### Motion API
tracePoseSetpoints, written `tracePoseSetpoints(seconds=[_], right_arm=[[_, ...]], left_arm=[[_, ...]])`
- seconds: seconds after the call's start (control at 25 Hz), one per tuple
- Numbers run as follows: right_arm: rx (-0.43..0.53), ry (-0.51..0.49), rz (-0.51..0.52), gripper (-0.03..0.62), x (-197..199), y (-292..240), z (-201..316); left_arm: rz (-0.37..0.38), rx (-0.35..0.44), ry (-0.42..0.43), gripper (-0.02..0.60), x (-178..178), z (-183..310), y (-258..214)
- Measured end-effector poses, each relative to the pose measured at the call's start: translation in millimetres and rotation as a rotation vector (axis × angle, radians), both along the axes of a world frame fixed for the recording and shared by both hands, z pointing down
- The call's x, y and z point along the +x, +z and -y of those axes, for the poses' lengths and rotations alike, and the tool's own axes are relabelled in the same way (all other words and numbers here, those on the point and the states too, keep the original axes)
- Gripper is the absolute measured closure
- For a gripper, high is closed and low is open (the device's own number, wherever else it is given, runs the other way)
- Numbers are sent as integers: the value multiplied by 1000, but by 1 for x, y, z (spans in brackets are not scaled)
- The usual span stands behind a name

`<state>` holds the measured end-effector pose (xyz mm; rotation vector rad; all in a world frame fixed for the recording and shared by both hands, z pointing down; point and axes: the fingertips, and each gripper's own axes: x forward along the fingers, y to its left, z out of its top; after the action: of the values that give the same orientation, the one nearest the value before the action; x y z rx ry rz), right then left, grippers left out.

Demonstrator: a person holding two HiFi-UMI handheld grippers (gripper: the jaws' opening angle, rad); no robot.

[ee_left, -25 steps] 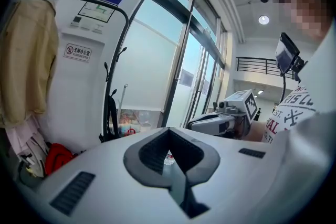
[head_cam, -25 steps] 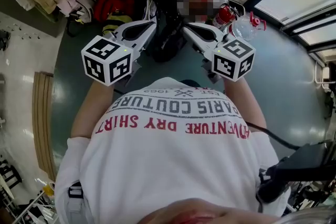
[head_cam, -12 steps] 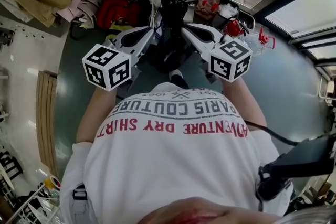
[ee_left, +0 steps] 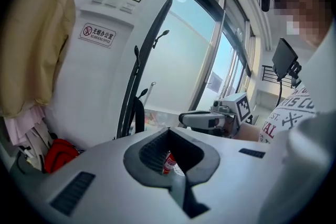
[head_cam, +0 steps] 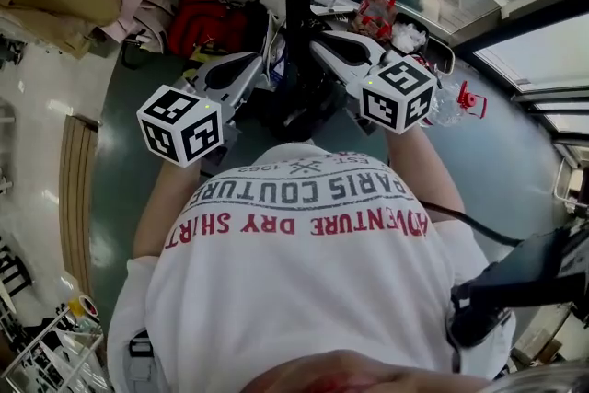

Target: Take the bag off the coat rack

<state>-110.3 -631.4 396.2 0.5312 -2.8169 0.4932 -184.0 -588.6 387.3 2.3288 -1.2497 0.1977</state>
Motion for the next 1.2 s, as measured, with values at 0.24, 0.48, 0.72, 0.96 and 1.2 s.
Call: tracePoseSetpoints(seconds=[0.24, 0.48, 0.72, 0.96, 1.2], right_arm=[[65, 66, -6, 508, -22, -5, 87], [68, 114, -61, 444, -46, 23, 149], [29, 139, -163, 444, -65, 71, 184], [16, 161, -188, 572, -75, 84, 190], [5, 176, -180, 582, -72, 80, 187]], left_arm=[[-4, -40, -65, 580, -28, 33, 10], [-8, -78, -116, 580, -51, 48, 17], [-11, -106, -163, 580, -70, 53, 31], [-17, -130, -188, 580, -80, 51, 36], [-23, -134, -200, 580, -82, 47, 38]])
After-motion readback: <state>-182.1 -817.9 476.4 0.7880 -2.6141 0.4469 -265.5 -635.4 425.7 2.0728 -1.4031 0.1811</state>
